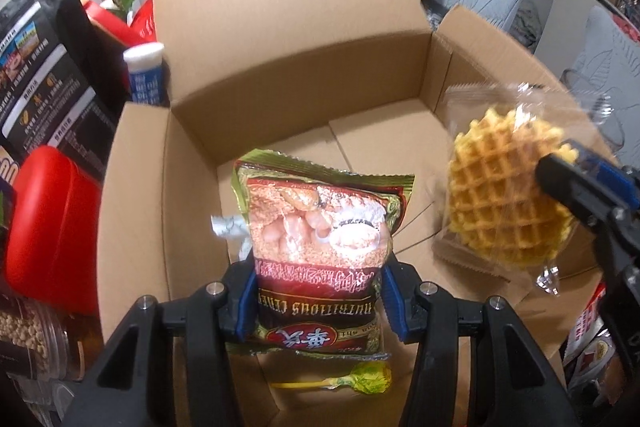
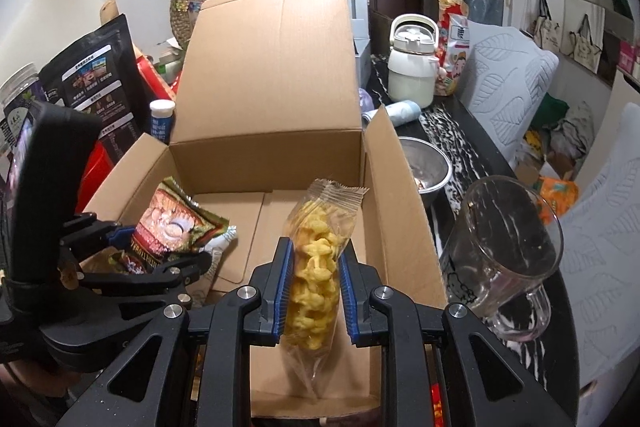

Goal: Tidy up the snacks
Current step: 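Open the left gripper to drop the cereal bag while the right gripper drops the waffle into the box, then move both grippers back from the box toward the snacks on the table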

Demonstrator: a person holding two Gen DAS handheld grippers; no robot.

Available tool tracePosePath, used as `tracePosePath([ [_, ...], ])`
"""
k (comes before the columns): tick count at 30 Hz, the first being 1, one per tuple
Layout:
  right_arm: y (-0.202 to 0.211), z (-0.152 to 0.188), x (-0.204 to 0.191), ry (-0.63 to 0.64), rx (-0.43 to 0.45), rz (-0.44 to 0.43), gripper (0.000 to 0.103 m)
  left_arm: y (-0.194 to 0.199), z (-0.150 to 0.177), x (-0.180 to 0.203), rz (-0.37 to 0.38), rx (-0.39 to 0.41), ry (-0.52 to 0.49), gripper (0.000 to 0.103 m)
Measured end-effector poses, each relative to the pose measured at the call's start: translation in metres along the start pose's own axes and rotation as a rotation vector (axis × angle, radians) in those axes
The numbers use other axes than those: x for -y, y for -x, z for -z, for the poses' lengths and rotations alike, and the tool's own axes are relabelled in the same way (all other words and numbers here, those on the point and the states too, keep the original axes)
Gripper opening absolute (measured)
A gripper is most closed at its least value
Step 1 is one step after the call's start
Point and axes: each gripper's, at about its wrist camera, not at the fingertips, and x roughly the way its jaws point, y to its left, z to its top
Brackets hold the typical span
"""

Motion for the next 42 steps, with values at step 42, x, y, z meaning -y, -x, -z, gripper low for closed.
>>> tracePosePath([
  [42, 0.144, -0.025, -0.015, 0.05, 0.203, 0.13, 0.049, 0.161, 0.015, -0.001, 0.014, 0.292, 0.009, 0.071],
])
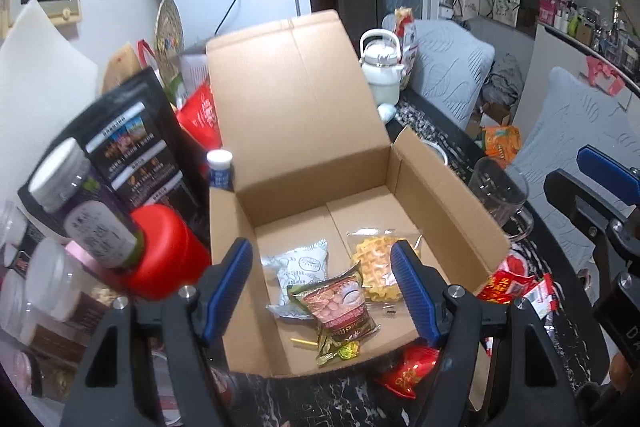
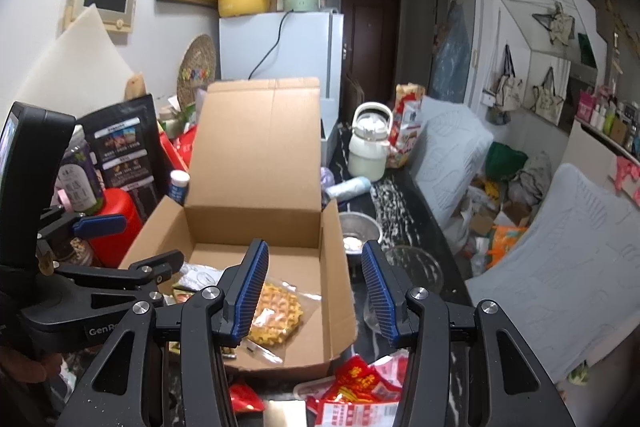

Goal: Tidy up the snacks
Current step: 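Move both grippers back from the box toward the snacks on the table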

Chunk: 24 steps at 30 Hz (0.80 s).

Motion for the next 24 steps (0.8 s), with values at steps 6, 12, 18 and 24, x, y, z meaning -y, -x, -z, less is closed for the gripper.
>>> tracePosePath([
  [6, 0.03, -0.002, -0.001, 0.004, 0.038, 0.009, 0.049, 0.029, 0.004, 0.0, 0.009, 0.063, -0.017, 0.071],
  [12, 0.058, 0.006, -0.004, 0.01, 0.072, 0.025, 0.057, 0.062, 0.013, -0.001, 0.031, 0.146, -0.029, 0.071],
  [18, 0.085, 0.022, -0.005, 0.01, 0.09, 0.03, 0.068, 0.084, 0.028, 0.001, 0.046, 0.174, -0.051, 0.071],
  [24, 0.11, 0.042, -0.011, 0.016, 0.11, 0.058, 0.083, 0.097, 0.048, 0.007, 0.051, 0.174, -0.076, 0.071],
])
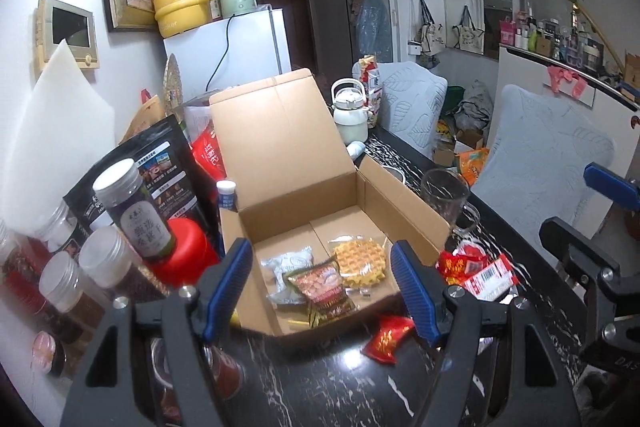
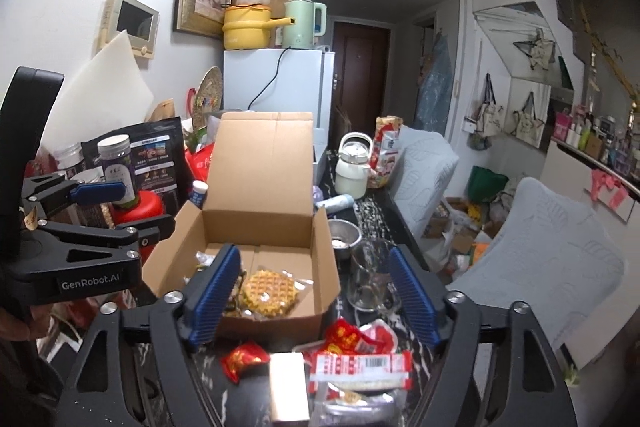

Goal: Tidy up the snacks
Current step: 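Move both grippers back from the box toward the snacks on the table, then grasp the red snack packet with the left gripper while the right gripper grasps the gold box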

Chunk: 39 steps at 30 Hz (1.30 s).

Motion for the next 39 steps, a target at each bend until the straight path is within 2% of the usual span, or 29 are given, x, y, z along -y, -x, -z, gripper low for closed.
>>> tracePosePath([
  [4, 0.01, 0.013, -0.002, -0.001, -0.009, 0.006, 0.084, 0.003, 0.015, 0.006, 0.022, -0.019, -0.018, 0.071],
  [14, 0.007, 0.055, -0.007, -0.04, -0.085, -0.011, 0.084, -0.005, 0.056, 0.014, 0.087, -0.088, -0.023, 0.071],
  [23, -0.015, 0.094, -0.012, -0.074, -0.182, -0.051, 0.084, -0.034, 0.092, 0.017, 0.123, -0.197, -0.023, 0.071],
  [39, -0.059, 0.152, -0.01, -0.118, -0.337, -0.083, 0.082, -0.075, 0.139, 0.019, 0.184, -0.319, -0.009, 0.071],
])
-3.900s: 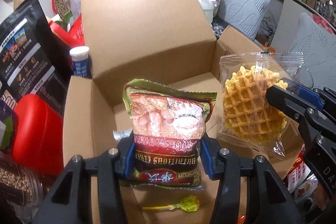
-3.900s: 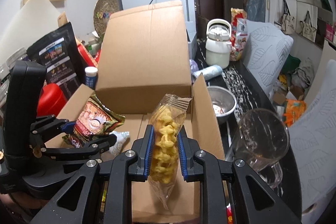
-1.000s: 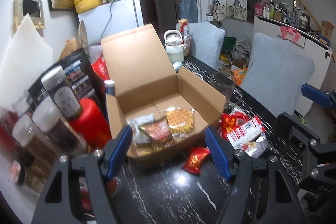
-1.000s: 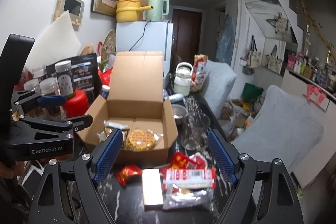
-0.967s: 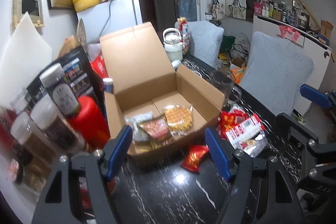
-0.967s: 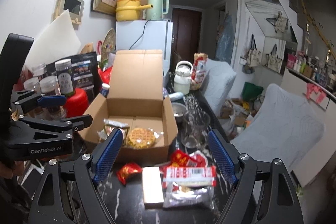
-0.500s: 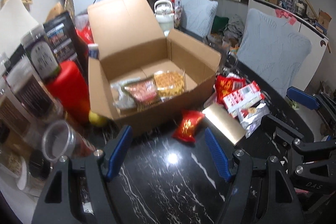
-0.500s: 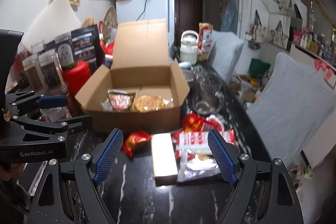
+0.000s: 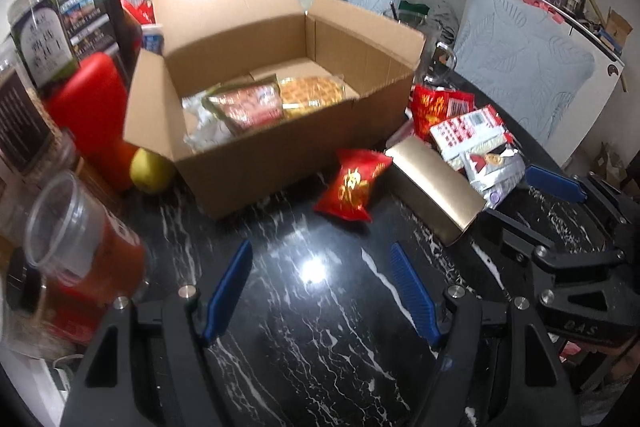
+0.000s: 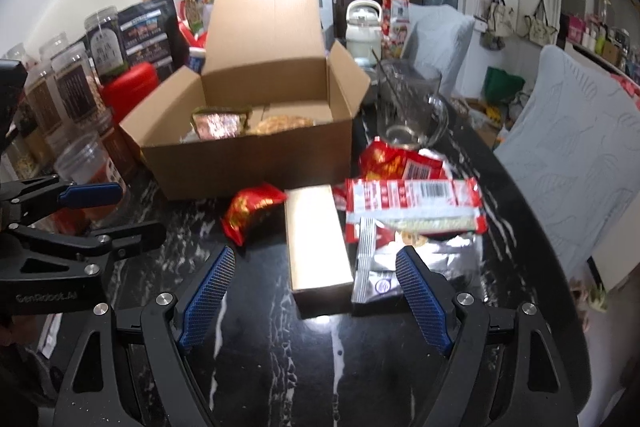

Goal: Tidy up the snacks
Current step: 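Grasp the red snack packet with the left gripper while the right gripper grasps the gold box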

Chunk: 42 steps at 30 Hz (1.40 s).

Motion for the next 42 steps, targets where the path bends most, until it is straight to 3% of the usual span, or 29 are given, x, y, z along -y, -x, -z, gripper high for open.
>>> tracePosePath([
  [11, -0.043, 0.004, 0.001, 0.007, -0.085, -0.054, 0.067, -0.024, -0.003, -0.016, 0.025, -0.035, 0.031, 0.071],
  [19, -0.065, 0.002, -0.001, 0.019, -0.12, -0.059, 0.066, -0.039, -0.018, -0.017, 0.051, -0.035, -0.002, 0.071],
  [22, -0.072, 0.005, -0.001, 0.022, -0.144, -0.044, 0.045, -0.048, -0.026, -0.013, 0.056, -0.044, -0.026, 0.071],
  [29, -0.069, 0.007, 0.004, -0.003, -0.144, -0.075, 0.044, -0.07, -0.041, -0.003, 0.138, -0.057, -0.05, 0.071],
  [37, -0.068, 0.007, 0.006, -0.008, -0.151, -0.092, 0.044, -0.087, -0.048, 0.01, 0.15, -0.063, -0.072, 0.071],
  [42, -0.069, 0.007, 0.006, -0.011, -0.152, -0.095, 0.044, -0.099, -0.048, 0.012, 0.183, -0.096, -0.068, 0.055],
])
